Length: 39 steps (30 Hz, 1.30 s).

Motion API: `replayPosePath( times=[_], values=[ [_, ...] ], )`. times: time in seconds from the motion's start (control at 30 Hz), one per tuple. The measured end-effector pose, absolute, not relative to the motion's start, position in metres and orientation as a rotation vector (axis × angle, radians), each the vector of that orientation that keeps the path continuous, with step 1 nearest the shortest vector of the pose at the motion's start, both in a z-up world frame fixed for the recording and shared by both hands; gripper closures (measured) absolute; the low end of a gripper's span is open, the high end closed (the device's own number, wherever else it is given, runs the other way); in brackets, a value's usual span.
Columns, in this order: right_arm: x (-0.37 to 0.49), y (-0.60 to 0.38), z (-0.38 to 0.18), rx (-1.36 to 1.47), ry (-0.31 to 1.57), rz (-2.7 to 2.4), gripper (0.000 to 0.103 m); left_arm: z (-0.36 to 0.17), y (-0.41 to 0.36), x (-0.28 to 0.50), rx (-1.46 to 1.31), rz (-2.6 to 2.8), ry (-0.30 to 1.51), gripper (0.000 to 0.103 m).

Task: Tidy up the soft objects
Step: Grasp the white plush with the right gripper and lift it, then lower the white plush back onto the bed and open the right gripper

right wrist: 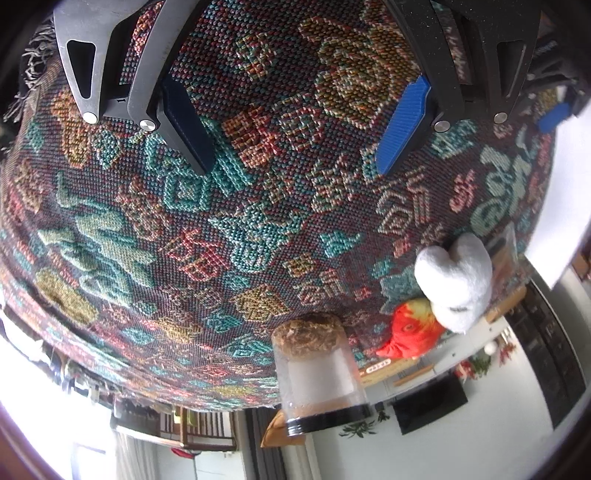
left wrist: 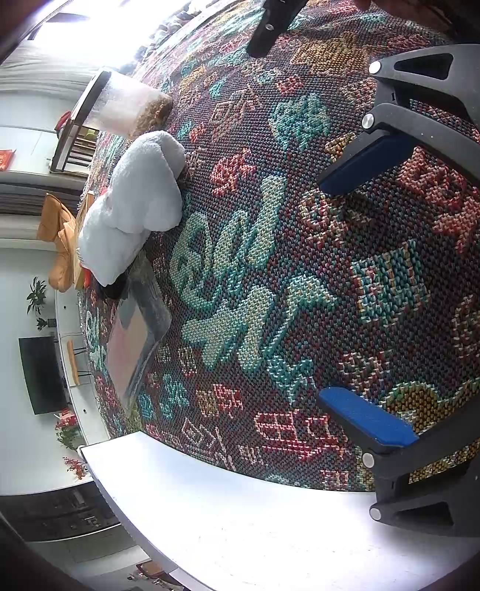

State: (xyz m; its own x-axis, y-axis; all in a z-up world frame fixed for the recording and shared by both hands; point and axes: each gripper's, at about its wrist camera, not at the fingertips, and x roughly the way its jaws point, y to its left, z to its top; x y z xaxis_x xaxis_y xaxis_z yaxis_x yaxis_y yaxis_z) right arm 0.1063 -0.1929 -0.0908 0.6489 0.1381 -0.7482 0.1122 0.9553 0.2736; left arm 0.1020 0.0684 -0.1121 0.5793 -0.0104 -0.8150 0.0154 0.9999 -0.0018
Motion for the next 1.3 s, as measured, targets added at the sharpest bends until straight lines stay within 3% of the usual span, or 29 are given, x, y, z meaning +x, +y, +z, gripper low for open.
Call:
replayPosePath(
  times=[0.27, 0.43, 0.53, 0.57, 0.67, 0.87, 1.1, 1.23, 1.3],
  values=[
    [0.187, -0.115, -0.043, 0.121, 0.838, 0.358, 0.012, -0.112, 0.069, 0.101, 0.006, -0.013, 0.95, 0.0],
    [0.242, -0.055, -0.064, -0.013, 0.955, 0.432, 0.015, -0.112, 0.069, 0.101, 0.005, -0.013, 0.949, 0.0],
    [0.237, -0.064, -0.079, 0.022, 0.997, 0.445, 0.059, -0.112, 0.069, 0.101, 0.005, -0.013, 0.949, 0.0],
    [0.226, -0.076, -0.077, 0.061, 0.994, 0.463, 0.06, -0.112, 0.069, 0.101, 0.005, -0.013, 0.949, 0.0],
    [0.18, -0.127, -0.072, 0.184, 1.014, 0.473, 0.061, -0.112, 0.069, 0.1, 0.005, -0.013, 0.949, 0.0],
    [0.106, -0.254, -0.048, 0.282, 0.873, 0.197, 0.061, -0.112, 0.068, 0.101, 0.005, -0.012, 0.949, 0.0],
    [0.175, -0.33, -0.036, 0.354, 0.691, -0.028, 0.06, -0.112, 0.068, 0.1, 0.005, -0.013, 0.949, 0.0],
    [0.241, -0.317, -0.083, 0.291, 0.933, 0.039, 0.044, -0.112, 0.068, 0.101, 0.005, -0.012, 0.949, 0.0],
    [0.242, -0.313, -0.083, 0.232, 0.915, 0.012, 0.034, -0.112, 0.068, 0.1, 0.005, -0.012, 0.949, 0.0]
  ],
)
